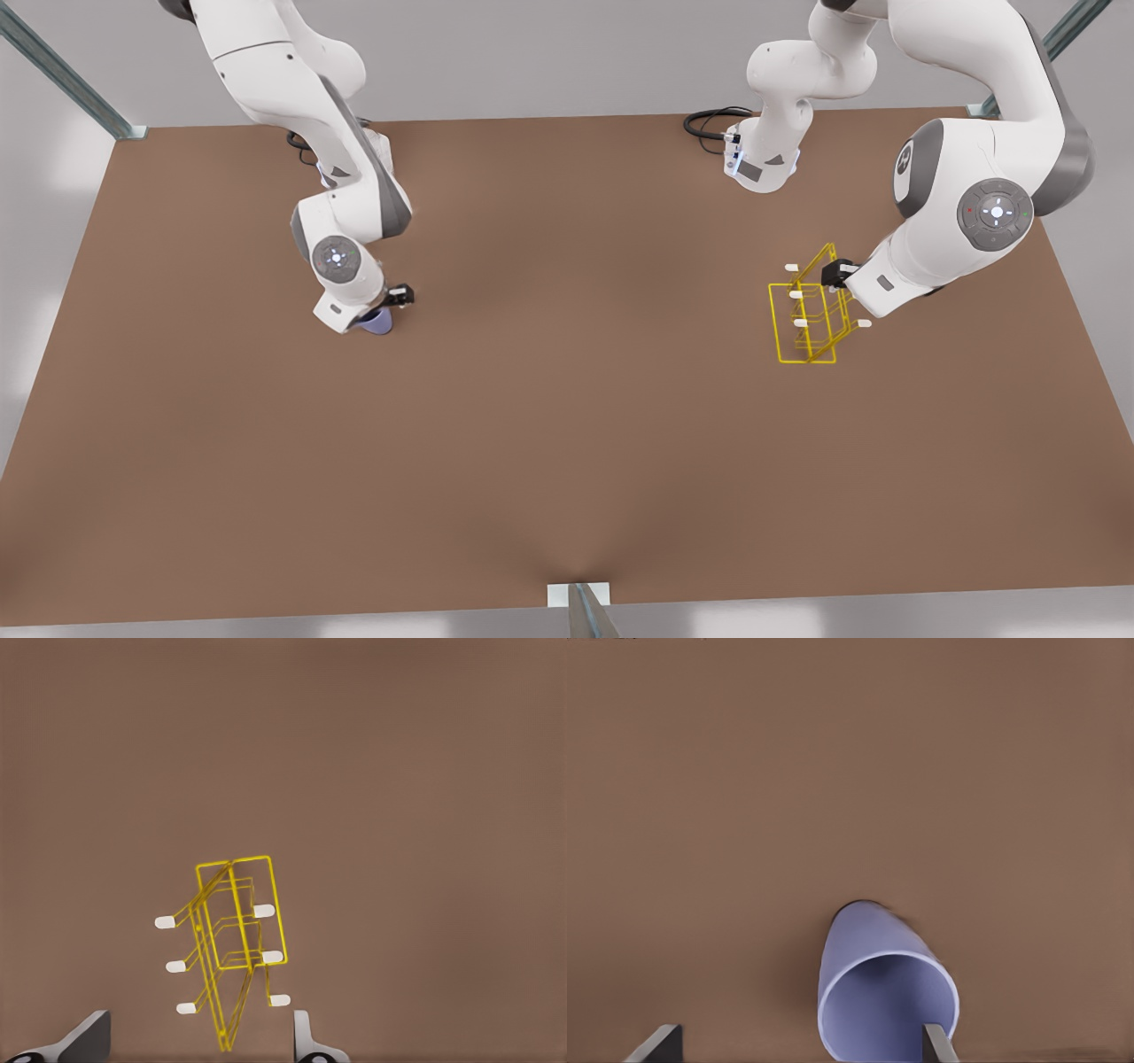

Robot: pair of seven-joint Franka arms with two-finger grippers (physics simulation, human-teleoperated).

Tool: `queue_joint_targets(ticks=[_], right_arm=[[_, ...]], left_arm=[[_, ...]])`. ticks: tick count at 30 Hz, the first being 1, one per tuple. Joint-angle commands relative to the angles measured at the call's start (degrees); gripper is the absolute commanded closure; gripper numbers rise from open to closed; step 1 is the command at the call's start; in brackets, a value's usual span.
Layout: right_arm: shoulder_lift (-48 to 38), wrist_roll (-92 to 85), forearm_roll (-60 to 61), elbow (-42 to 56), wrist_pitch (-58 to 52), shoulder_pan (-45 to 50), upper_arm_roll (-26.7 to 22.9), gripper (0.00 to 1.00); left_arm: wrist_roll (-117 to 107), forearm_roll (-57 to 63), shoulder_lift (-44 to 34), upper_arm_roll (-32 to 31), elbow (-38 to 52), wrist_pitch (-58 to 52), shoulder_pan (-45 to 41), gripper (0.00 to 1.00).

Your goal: Place the cup on the cup holder

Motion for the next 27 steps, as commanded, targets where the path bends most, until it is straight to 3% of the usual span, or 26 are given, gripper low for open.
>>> queue_joint_targets(ticks=[1,5,12,14,15,16,17,27], right_arm=[[0.2,0.8,-0.2,-0.2,0.6,4.0,0.1,0.0],[0.5,4.8,0.0,-0.2,1.8,6.1,3.0,0.0],[0.5,4.6,0.0,-0.5,1.4,4.9,2.9,0.0],[4.6,-2.8,-0.2,8.9,-2.6,2.1,1.2,0.0],[8.3,-8.1,-0.2,16.5,-8.0,1.9,-1.8,0.0],[10.2,-9.2,-0.2,20.1,-9.4,2.0,-3.1,0.0],[10.9,-9.2,-0.3,21.2,-9.4,1.9,-3.2,0.0],[7.5,-8.7,0.2,10.4,-3.5,2.0,-3.9,0.0]], left_arm=[[-0.1,0.0,0.2,0.0,0.0,0.0,0.0,0.0],[-0.1,0.1,0.3,0.0,0.0,0.0,0.0,0.0],[0.1,0.1,0.3,0.0,0.1,-0.6,0.1,0.0],[-0.1,-0.3,2.8,0.4,0.7,-0.6,1.4,0.0],[-0.3,-0.2,8.1,0.3,5.3,-0.7,1.2,0.0],[-1.1,-0.2,15.3,0.3,17.2,-7.7,1.3,0.0],[-1.0,-0.2,14.2,0.1,17.6,-11.0,0.7,0.0],[-0.6,-1.0,10.4,0.3,13.3,-12.0,0.4,0.0]])
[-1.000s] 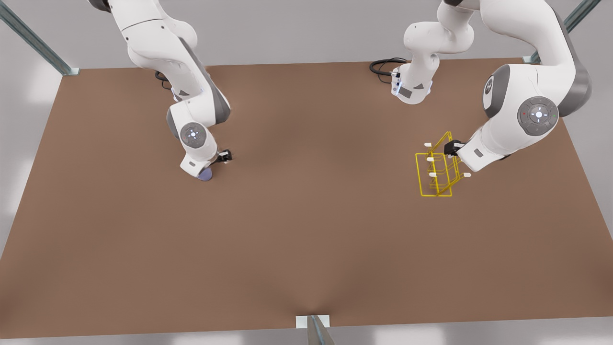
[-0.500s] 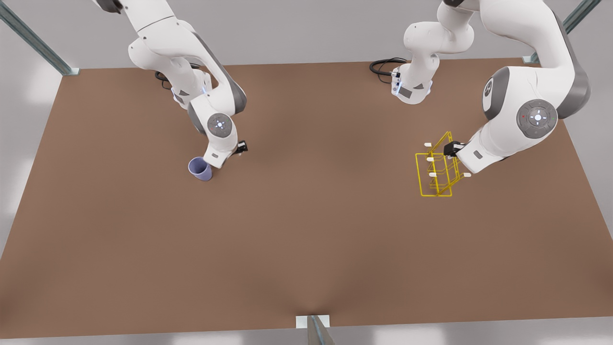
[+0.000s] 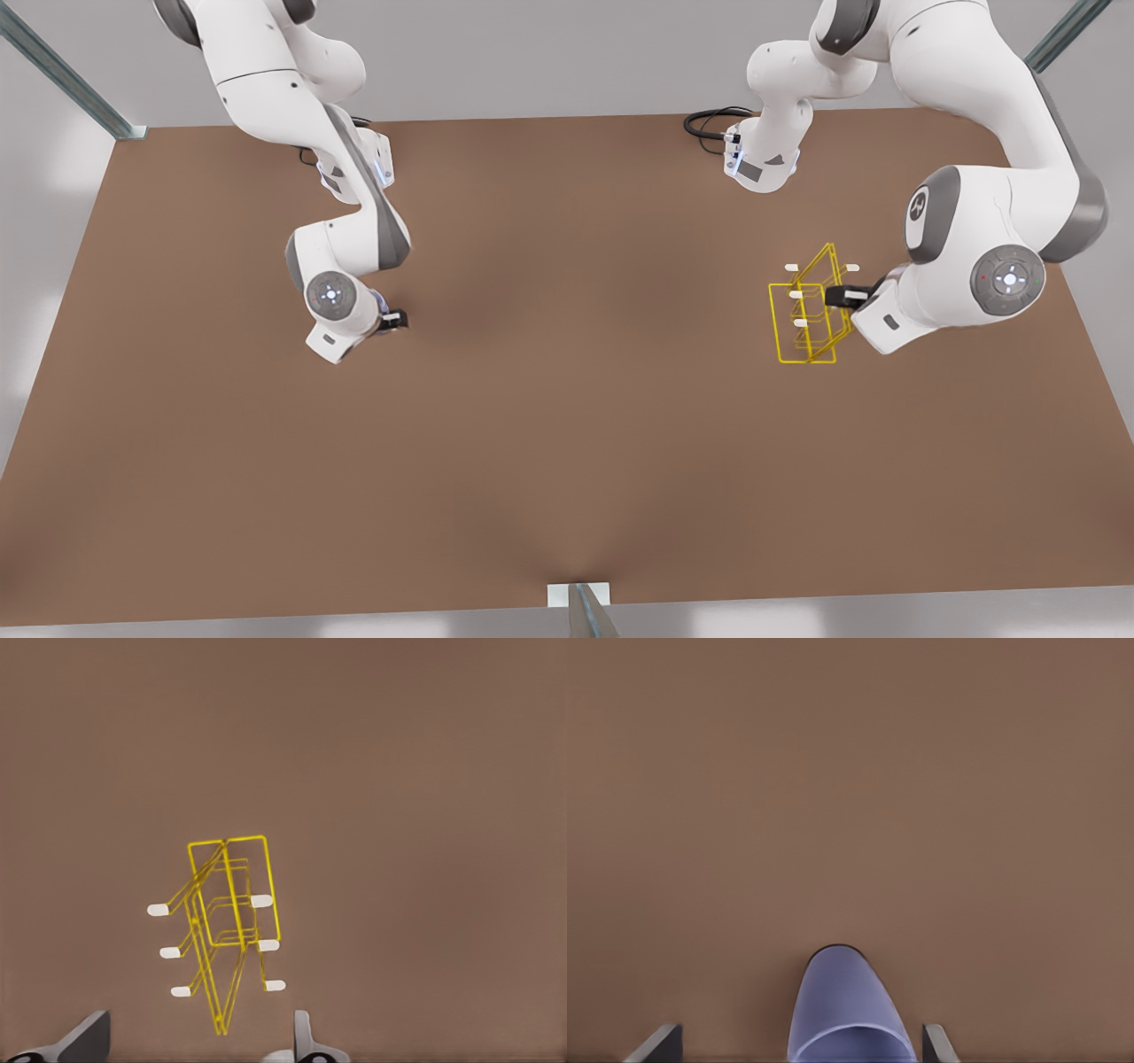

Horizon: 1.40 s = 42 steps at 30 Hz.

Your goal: Place the cup on the cup holder

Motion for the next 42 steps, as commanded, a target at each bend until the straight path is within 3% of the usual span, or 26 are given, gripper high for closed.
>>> queue_joint_targets(ticks=[1,8,10,11,14,42], right_arm=[[-0.2,-5.0,0.1,-0.5,1.4,0.1,-0.1,0.0],[-1.5,-4.7,0.1,-4.6,1.9,0.8,0.2,0.0],[-1.5,-4.7,0.1,-5.0,1.8,0.9,0.2,0.0],[-1.5,-4.7,0.1,-5.2,1.8,0.8,0.2,0.0],[-1.5,-4.7,0.1,-6.4,1.8,0.8,0.2,0.0],[5.2,-4.7,0.1,-7.8,2.7,1.3,0.6,0.0]], left_arm=[[-0.2,0.0,-0.3,0.0,-0.1,-1.9,-0.1,0.0],[-0.1,0.3,-0.2,0.0,0.0,-5.1,-0.1,0.0],[-0.1,2.9,0.2,0.0,0.3,-23.9,-0.4,0.0],[-0.1,2.9,0.2,0.0,0.4,-25.6,-0.4,0.0],[-0.1,0.3,0.0,-0.3,1.1,-11.9,-0.6,0.0],[-0.1,0.3,1.0,-0.2,1.6,-11.4,-0.8,0.0]])
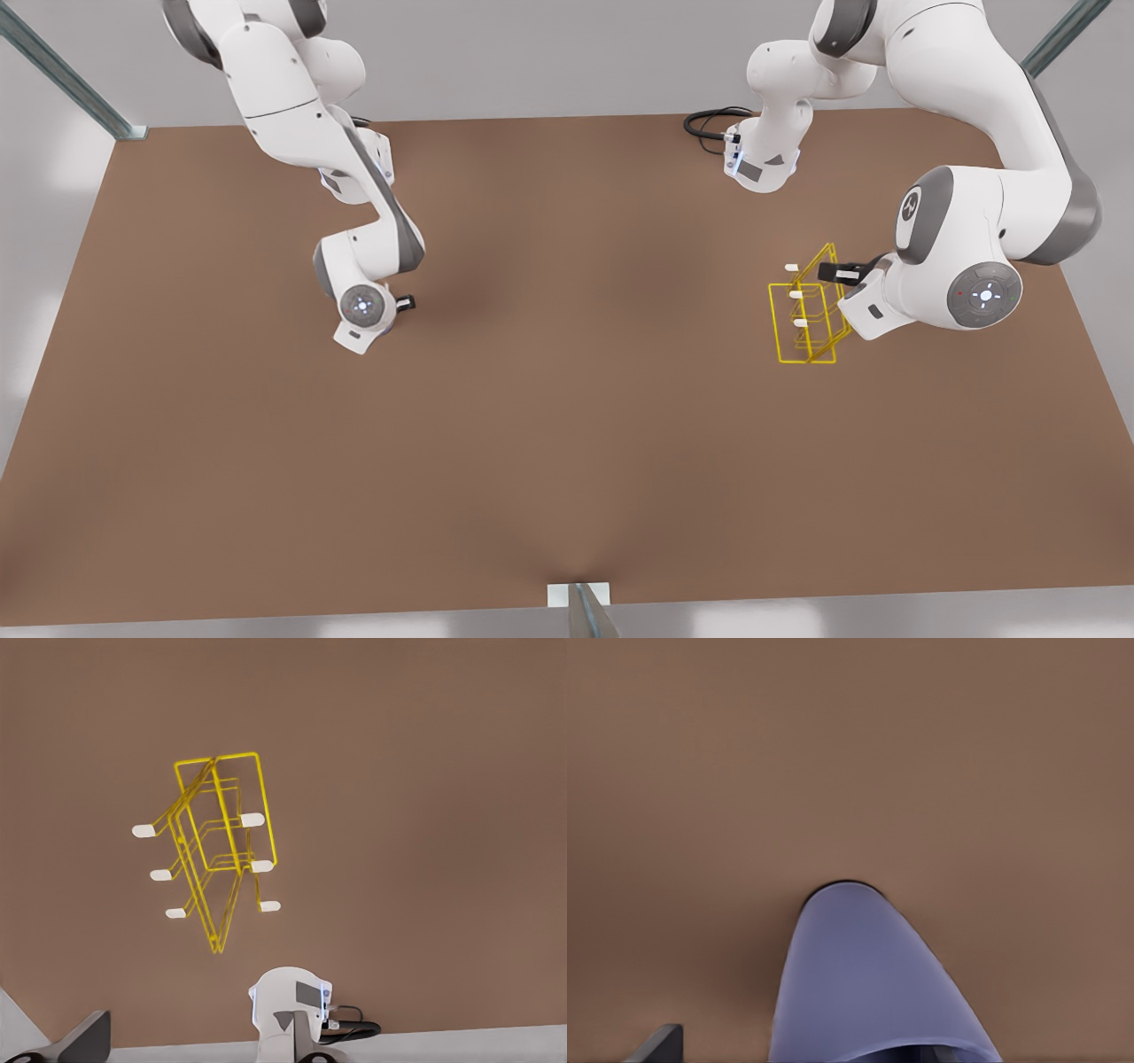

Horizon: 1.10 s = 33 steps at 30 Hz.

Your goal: Place the cup on the cup holder

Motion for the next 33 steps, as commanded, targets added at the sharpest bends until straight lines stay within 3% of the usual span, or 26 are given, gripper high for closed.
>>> queue_joint_targets(ticks=[1,2,3,7,15,18,20,23,29,33], right_arm=[[0.4,-0.7,0.1,0.0,0.2,0.0,0.0,0.0],[0.4,-0.8,0.1,0.1,-0.2,0.0,0.1,0.29],[0.4,-0.5,0.1,0.6,-0.6,-0.1,0.8,0.5],[0.3,-0.9,0.1,2.1,-3.1,-0.1,0.9,0.79],[0.3,-2.6,0.0,3.2,-4.2,-0.4,0.9,0.79],[0.1,-5.0,1.3,9.0,-7.8,-0.4,1.0,0.79],[0.1,-7.7,7.2,12.5,-7.8,-0.2,1.5,0.79],[1.4,-9.6,25.9,20.6,-7.8,4.1,1.6,0.79],[14.5,-9.8,55.4,38.1,-6.8,12.6,1.5,0.79],[24.3,-16.6,71.6,49.4,3.2,16.4,2.3,0.79]], left_arm=[[0.0,0.1,-0.1,0.0,0.0,0.0,0.0,0.0],[0.0,0.1,-0.1,0.0,0.1,-0.1,0.1,0.0],[0.0,0.1,-0.1,0.0,0.1,-0.1,0.0,0.0],[0.0,0.1,-0.1,0.0,0.0,0.0,0.0,0.0],[0.0,0.4,-0.1,0.0,0.1,0.0,0.2,0.0],[1.5,0.2,-0.1,0.2,0.2,0.6,0.4,0.0],[1.6,0.2,-0.2,0.2,0.4,0.4,0.2,0.0],[1.6,0.1,-0.2,0.2,0.4,0.6,0.4,0.0],[7.1,-0.9,-0.5,0.7,0.9,3.8,2.1,0.0],[7.2,-1.0,-0.4,0.7,1.4,4.5,2.4,0.0]])
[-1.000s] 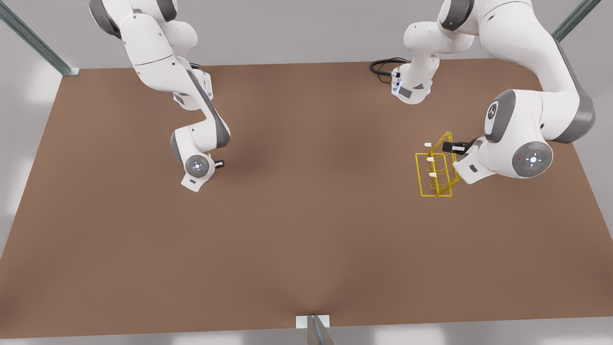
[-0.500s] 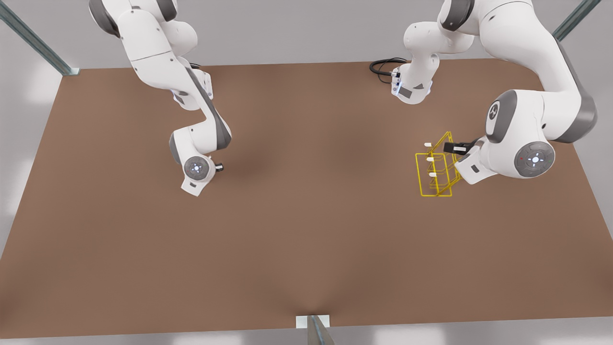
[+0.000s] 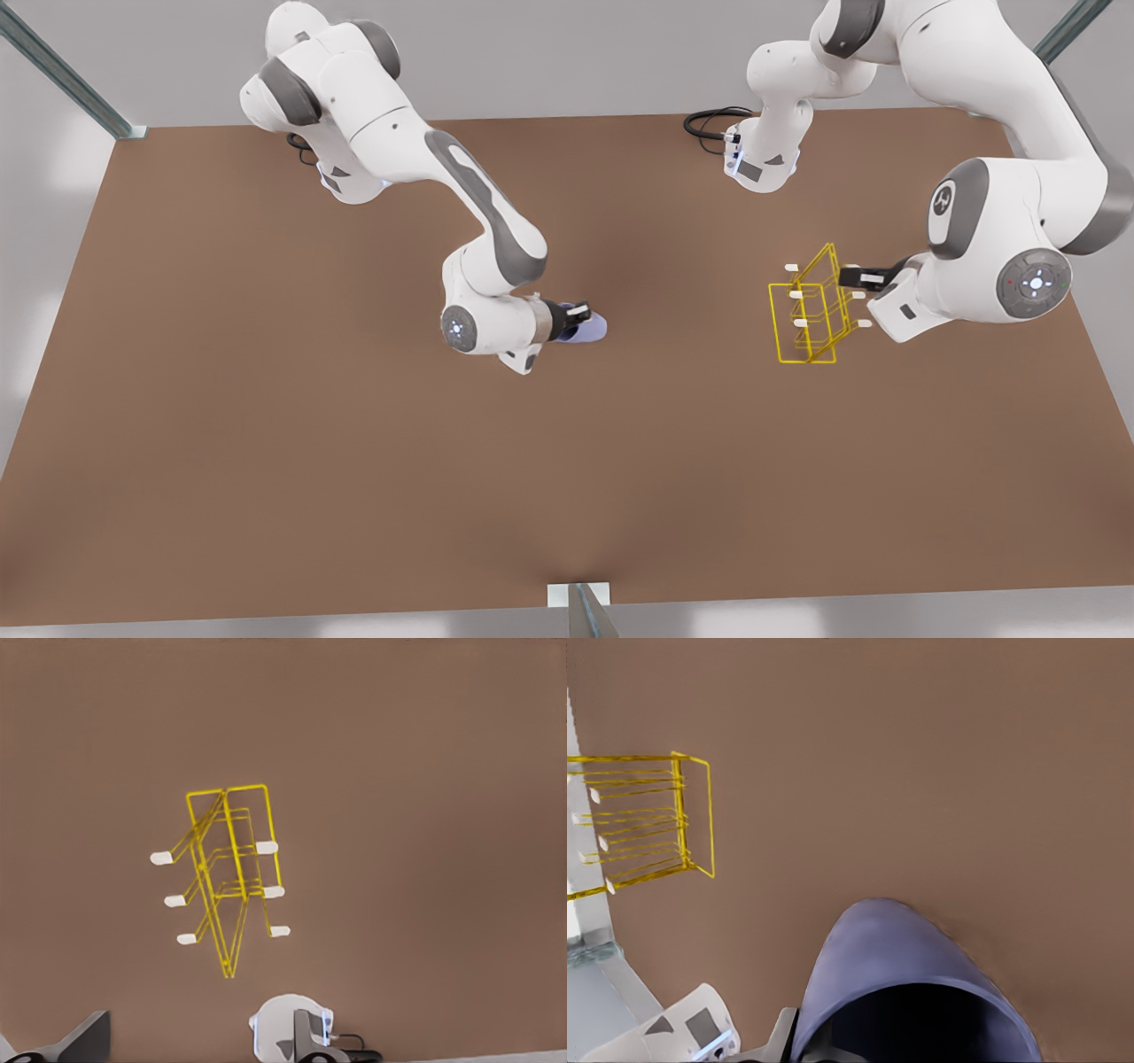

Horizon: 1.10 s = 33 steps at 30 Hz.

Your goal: Place the cup on the cup holder

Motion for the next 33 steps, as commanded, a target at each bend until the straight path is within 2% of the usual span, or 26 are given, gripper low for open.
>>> queue_joint_targets(ticks=[1,2,5,8,15,16,17,24,31,33], right_arm=[[5.3,-10.5,14.1,6.7,7.3,1.5,0.1,0.79],[9.0,-10.6,15.3,11.5,7.7,2.3,0.1,0.79],[14.8,-23.3,17.1,13.3,11.5,3.7,0.1,0.79],[24.5,-28.6,17.1,23.6,15.7,4.9,1.3,0.79],[26.7,-30.1,17.0,23.9,19.2,6.9,1.3,0.79],[26.6,-29.9,17.1,23.8,19.2,6.9,1.3,0.34],[26.4,-29.9,17.1,23.6,19.3,6.8,1.3,0.0],[25.0,-30.4,17.0,22.1,19.1,5.5,1.4,0.0],[20.6,-31.1,16.7,14.1,18.8,2.9,2.1,0.0],[19.3,-31.2,16.7,12.6,18.6,2.1,2.1,0.0]], left_arm=[[4.5,-0.1,-0.1,0.0,0.1,1.0,0.0,0.0],[4.5,0.0,-0.1,0.0,0.2,1.1,0.0,0.0],[4.3,-0.1,0.0,0.0,0.2,3.4,0.0,0.0],[3.6,-0.1,0.1,-0.2,0.2,5.6,0.0,0.0],[0.3,-0.2,0.2,-0.1,0.2,6.6,3.9,0.0],[0.3,-0.2,0.2,-0.1,0.2,6.6,3.9,0.0],[0.3,-0.2,0.2,-0.2,0.1,6.6,3.8,0.0],[-1.2,-0.1,0.0,-0.3,-0.1,6.6,3.7,0.0],[-17.0,-0.5,-0.7,-0.4,-2.4,5.9,0.2,0.0],[-31.9,-2.2,-0.8,-0.4,-3.7,6.0,-3.7,0.0]])
